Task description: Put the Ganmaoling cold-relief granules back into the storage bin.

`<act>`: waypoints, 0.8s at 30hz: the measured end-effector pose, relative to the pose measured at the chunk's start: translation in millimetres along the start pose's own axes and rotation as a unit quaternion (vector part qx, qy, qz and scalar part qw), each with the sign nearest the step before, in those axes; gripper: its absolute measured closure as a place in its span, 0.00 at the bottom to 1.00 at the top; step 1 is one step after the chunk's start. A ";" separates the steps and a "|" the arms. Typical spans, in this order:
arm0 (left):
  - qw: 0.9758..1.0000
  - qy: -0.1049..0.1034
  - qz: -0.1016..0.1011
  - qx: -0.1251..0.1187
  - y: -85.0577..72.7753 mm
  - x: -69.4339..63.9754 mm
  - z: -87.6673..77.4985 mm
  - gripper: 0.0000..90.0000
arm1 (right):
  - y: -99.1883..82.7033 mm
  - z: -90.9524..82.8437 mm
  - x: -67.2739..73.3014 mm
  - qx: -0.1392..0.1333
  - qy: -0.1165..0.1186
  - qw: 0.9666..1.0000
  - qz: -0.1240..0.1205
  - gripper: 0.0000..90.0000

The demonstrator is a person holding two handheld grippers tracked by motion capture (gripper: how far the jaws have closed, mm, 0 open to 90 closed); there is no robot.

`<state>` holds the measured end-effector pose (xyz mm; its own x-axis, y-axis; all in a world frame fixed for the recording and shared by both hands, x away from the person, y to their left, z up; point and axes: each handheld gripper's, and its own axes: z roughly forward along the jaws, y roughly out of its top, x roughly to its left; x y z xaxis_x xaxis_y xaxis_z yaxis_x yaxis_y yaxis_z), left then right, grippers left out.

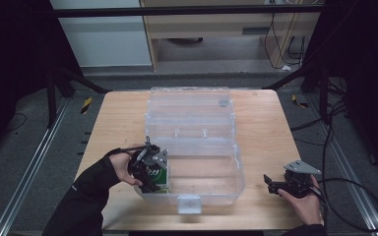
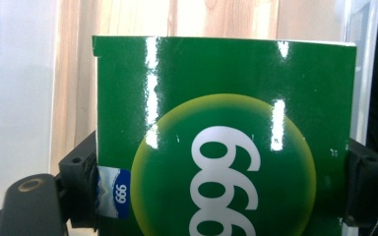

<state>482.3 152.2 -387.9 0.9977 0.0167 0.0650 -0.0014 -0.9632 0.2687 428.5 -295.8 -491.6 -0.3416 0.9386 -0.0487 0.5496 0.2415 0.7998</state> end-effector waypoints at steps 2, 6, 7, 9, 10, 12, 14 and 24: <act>1.000 0.000 0.000 0.001 0.0 -0.1 1.2 0.16 | 0.0 0.0 0.2 0.000 0.000 1.000 0.001 0.01; 1.000 0.001 0.001 0.005 0.0 0.0 5.6 0.16 | 0.0 -0.1 0.1 0.000 0.000 1.000 0.000 0.01; 1.000 0.001 -0.001 0.005 -0.3 -0.2 7.2 0.16 | 0.0 -0.1 0.0 0.000 0.000 1.000 0.000 0.01; 1.000 0.000 -0.001 0.006 -0.5 -0.2 8.7 0.16 | 0.0 -0.1 0.0 -0.001 0.000 1.000 0.000 0.01; 1.000 -0.001 -0.005 0.007 -1.0 -0.4 11.6 0.16 | -0.1 0.0 0.2 0.000 0.000 1.000 0.000 0.01; 1.000 -0.001 -0.015 0.007 -1.6 -1.8 12.7 0.16 | -0.1 0.0 0.2 0.000 0.000 1.000 0.000 0.01; 1.000 0.000 -0.012 0.007 -1.7 -1.8 14.4 0.16 | -0.1 0.0 0.2 0.000 0.000 1.000 0.000 0.01; 1.000 0.005 -0.013 0.005 -3.4 -3.3 17.7 0.15 | -0.1 0.1 -0.6 -0.001 -0.002 1.000 -0.003 0.01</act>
<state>480.2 150.7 -406.0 0.9967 0.0454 0.0678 0.0262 -0.9649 0.2614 428.7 -296.3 -491.7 -0.3415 0.9383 -0.0553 0.5456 0.2458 0.8012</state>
